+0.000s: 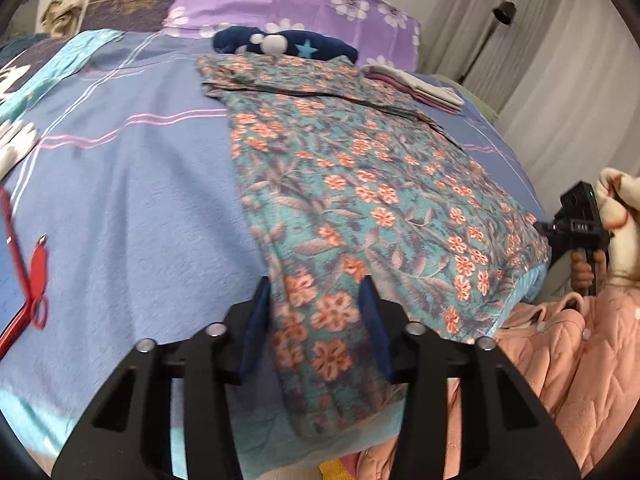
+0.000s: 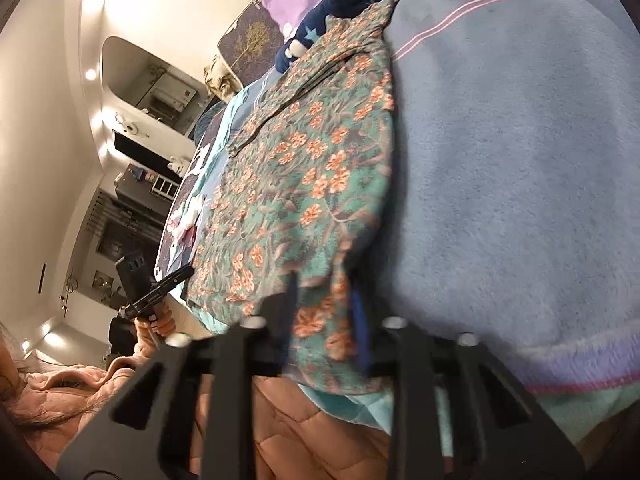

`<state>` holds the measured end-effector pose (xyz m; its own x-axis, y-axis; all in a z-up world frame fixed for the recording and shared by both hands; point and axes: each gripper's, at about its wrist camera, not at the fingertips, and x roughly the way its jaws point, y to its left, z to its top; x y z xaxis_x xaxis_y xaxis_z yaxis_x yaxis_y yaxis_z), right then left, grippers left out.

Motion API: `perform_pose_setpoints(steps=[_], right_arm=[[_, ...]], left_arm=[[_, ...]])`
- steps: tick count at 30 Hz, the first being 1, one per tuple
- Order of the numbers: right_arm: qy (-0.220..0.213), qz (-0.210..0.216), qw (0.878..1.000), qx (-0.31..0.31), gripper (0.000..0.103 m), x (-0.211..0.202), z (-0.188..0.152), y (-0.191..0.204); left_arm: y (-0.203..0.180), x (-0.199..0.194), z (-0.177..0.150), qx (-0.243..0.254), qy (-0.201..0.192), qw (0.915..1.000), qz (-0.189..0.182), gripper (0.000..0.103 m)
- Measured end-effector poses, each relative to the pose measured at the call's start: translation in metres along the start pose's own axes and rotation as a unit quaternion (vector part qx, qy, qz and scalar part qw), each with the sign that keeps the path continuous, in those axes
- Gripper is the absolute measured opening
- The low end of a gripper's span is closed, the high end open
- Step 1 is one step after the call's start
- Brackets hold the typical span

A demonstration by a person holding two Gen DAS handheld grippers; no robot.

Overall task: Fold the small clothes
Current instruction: 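Grasp the teal shirt hem with both tools and fold it toward the collar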

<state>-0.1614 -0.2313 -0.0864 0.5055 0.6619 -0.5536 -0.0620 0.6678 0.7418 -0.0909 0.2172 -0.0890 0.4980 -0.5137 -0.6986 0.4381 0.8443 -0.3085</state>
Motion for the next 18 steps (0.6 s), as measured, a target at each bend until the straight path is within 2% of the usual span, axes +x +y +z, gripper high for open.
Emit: perform_pose_setpoints(steps=[3,4,5,8,11,14,18], right_arm=[[-0.006,0.004,1.0,0.018,0.006,0.0,0.001,-0.007],[-0.008,0.004,1.0,0.019,0.005,-0.001,0.001,-0.008],[-0.012,0.006,1.0,0.018,0.004,-0.001,0.001,-0.007],[-0.032,0.03,0.999,0.013,0.004,-0.007,0.007,0.001],[-0.068,0.064,0.996,-0.009,0.004,-0.023,0.022,0.019],[-0.103,0.077,0.991,-0.043,0.004,-0.04,0.041,0.036],[-0.143,0.076,0.985,-0.055,0.004,-0.053,0.062,0.045]], left_arm=[[0.007,-0.001,-0.002,-0.018,-0.001,0.9998,0.011,0.027],[0.009,0.0,-0.001,-0.024,-0.002,0.9995,0.018,0.008],[0.011,0.001,0.0,-0.036,-0.003,0.999,0.027,0.002],[-0.001,-0.005,0.01,-0.05,-0.033,0.9971,0.046,0.002],[-0.022,-0.018,0.028,-0.03,-0.078,0.996,0.032,0.002],[-0.033,-0.037,0.053,-0.023,-0.136,0.9904,0.011,0.002],[-0.029,-0.052,0.084,-0.044,-0.204,0.978,-0.007,0.002]])
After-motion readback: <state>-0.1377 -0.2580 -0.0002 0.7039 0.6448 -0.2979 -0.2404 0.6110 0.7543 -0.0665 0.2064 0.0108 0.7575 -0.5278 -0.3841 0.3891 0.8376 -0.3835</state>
